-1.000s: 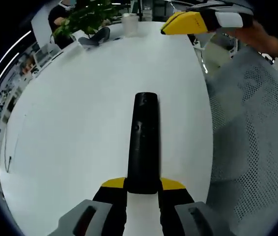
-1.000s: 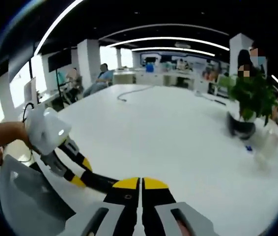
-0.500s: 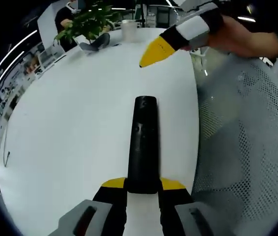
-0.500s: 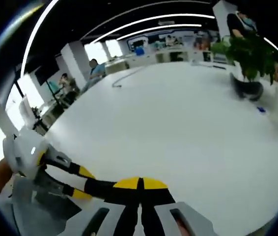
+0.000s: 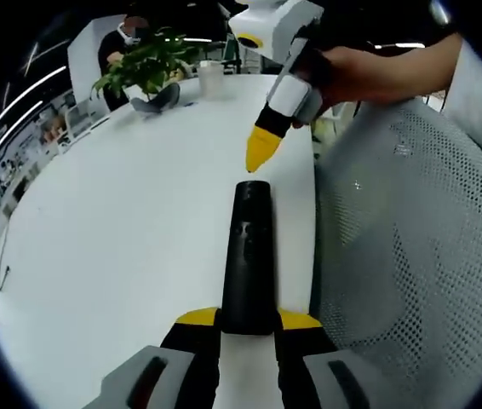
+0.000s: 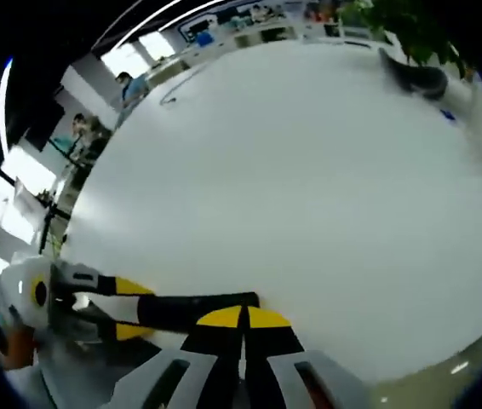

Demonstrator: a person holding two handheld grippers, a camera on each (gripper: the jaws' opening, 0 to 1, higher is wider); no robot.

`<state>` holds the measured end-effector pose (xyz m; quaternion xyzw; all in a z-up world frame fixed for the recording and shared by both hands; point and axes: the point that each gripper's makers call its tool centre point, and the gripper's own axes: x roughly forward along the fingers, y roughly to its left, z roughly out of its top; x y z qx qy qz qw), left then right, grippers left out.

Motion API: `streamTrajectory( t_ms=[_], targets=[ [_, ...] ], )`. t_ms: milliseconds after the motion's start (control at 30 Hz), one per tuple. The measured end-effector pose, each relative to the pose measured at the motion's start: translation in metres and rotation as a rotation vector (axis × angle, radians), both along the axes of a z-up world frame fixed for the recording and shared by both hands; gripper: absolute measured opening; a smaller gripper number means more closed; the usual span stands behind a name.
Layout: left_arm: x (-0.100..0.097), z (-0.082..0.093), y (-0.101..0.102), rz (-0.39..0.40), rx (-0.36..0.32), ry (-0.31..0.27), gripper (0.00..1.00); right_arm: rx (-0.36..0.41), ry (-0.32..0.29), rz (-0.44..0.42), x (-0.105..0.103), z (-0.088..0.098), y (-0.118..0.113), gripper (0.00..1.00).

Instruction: Press the specified remote control buttons in sequence, fully releasing each button before pressing the next.

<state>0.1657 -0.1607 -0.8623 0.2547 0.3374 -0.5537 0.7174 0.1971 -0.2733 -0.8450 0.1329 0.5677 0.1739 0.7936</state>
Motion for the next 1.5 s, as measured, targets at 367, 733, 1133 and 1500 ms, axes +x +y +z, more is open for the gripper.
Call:
streamTrajectory(
  t_ms=[367, 733, 1133, 1500],
  targets=[
    [-0.0051, 0.0031, -0.0014, -0.025, -0.045, -0.006, 0.24, -0.036, -0.018, 0.018, 0.0021, -0.0074, -0.0016, 0.00],
    [-0.0029, 0.0021, -0.0023, -0.049, -0.049, -0.009, 0.24, 0.001, 0.022, 0.012, -0.0026, -0.0079, 0.0028, 0.00],
    [-0.0023, 0.0015, -0.0033, -0.040, -0.059, 0.001, 0.24, -0.109, -0.077, 0.155, -0.0022, -0.0096, 0.0035, 0.00],
    [-0.0020, 0.0007, -0.0032, -0.043, -0.067, -0.008, 0.24, -0.108, -0.080, 0.160, 0.0001, -0.0086, 0.0053, 0.00]
  ],
)
